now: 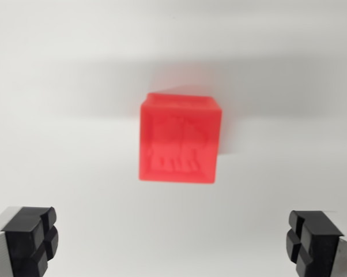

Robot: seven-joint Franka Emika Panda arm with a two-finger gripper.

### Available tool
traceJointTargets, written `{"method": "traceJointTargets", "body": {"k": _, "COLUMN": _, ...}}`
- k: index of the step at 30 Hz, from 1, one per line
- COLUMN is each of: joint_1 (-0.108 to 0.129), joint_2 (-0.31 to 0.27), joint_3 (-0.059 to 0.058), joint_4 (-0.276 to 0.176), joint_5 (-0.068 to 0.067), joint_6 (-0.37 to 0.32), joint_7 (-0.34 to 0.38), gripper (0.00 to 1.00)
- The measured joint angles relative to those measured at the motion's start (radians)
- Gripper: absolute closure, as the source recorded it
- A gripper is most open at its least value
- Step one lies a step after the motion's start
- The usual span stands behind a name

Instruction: Destack cube

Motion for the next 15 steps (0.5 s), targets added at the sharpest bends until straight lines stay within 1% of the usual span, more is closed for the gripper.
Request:
{"method": "traceJointTargets", "body": {"k": 6, "joint_1": 0.000, "joint_2": -0.049, "joint_3": -0.001, "joint_4": 0.007, "joint_5": -0.004, "joint_6": -0.055, "joint_7": 0.003, "gripper": 0.00}}
{"method": "traceJointTargets", "body": {"k": 15, "joint_1": 0.000, "joint_2": -0.107, "joint_3": -0.002, "joint_4": 0.026, "joint_5": -0.008, "joint_6": -0.133, "joint_7": 0.006, "gripper": 0.00}}
